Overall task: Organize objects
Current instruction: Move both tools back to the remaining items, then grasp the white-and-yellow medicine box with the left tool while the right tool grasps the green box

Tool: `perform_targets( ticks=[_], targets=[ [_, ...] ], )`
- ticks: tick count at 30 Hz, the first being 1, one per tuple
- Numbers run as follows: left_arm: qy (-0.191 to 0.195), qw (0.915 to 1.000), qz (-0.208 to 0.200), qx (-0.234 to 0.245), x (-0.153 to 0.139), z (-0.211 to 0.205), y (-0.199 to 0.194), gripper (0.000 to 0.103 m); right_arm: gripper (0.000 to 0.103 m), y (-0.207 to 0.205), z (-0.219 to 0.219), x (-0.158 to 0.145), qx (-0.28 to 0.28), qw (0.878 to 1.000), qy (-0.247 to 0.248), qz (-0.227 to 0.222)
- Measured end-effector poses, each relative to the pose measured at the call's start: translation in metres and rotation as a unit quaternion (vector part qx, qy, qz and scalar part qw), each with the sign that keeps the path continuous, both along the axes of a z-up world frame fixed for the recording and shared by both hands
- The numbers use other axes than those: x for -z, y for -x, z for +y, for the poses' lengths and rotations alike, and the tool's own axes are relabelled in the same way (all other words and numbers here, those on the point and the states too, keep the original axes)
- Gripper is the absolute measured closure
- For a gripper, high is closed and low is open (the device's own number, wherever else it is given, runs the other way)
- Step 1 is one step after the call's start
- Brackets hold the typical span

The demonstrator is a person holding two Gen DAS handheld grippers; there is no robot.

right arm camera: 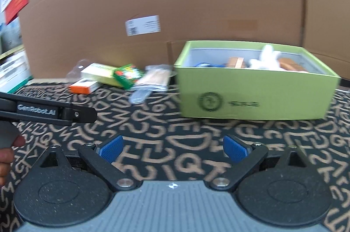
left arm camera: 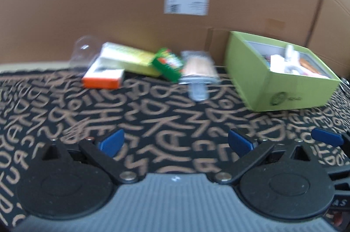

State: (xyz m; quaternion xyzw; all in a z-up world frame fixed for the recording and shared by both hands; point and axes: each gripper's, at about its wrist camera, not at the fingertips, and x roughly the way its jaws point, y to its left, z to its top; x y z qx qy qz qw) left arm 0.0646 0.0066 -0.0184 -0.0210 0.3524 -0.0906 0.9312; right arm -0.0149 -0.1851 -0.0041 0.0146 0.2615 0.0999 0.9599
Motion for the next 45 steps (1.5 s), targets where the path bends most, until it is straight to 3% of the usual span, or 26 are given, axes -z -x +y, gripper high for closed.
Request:
perform_targets(
  ticks=[4, 12, 17, 21, 26, 29, 31, 34, 38, 41, 45],
  targets=[
    [0.021, 0.9997, 0.000, -0.015, -0.001, 0.029, -0.010, 0.000, 0.003, -0.011, 0.024, 0.000, -0.031, 1.000, -0.001, 0.004],
    [0.013, 0.9994, -0.018, -0.025, 0.002, 0.068, -0.053, 0.000, 0.007, -0.050, 0.068, -0.001, -0.065, 0.998, 0.017, 0.002],
    [0.030, 0.9993, -0.004, -0.021, 0.010, 0.086, -0.091, 0.014, 0.011, -0.077, 0.091, -0.007, -0.072, 0.997, 0.028, -0.011],
    [0.023, 0.9994, 0.000, -0.026, 0.018, 0.089, -0.114, 0.018, 0.013, -0.101, 0.108, -0.006, -0.078, 0.994, 0.067, -0.029],
    [0.068, 0.9972, -0.015, -0.025, 0.004, 0.098, -0.136, 0.018, 0.017, -0.132, 0.122, 0.002, -0.073, 0.991, 0.104, -0.047],
    [0.054, 0.9981, -0.019, -0.021, 0.002, 0.093, -0.153, 0.019, 0.025, -0.148, 0.131, 0.009, -0.073, 0.985, 0.143, -0.059],
    [0.056, 0.9982, -0.008, -0.021, 0.006, 0.092, -0.165, 0.025, 0.038, -0.156, 0.138, 0.014, -0.076, 0.980, 0.171, -0.062],
    [0.067, 0.9977, 0.009, -0.012, 0.012, 0.090, -0.178, 0.032, 0.042, -0.163, 0.144, 0.018, -0.089, 0.975, 0.194, -0.062],
    [0.052, 0.9986, 0.006, -0.010, 0.015, 0.083, -0.188, 0.041, 0.044, -0.167, 0.150, 0.017, -0.090, 0.968, 0.219, -0.084],
    [0.049, 0.9987, 0.003, -0.013, 0.015, 0.080, -0.190, 0.048, 0.065, -0.173, 0.148, 0.016, -0.095, 0.969, 0.215, -0.075],
    [0.071, 0.9972, -0.005, -0.024, 0.007, 0.087, -0.181, 0.062, 0.076, -0.162, 0.144, 0.006, -0.088, 0.969, 0.210, -0.092]
  ],
)
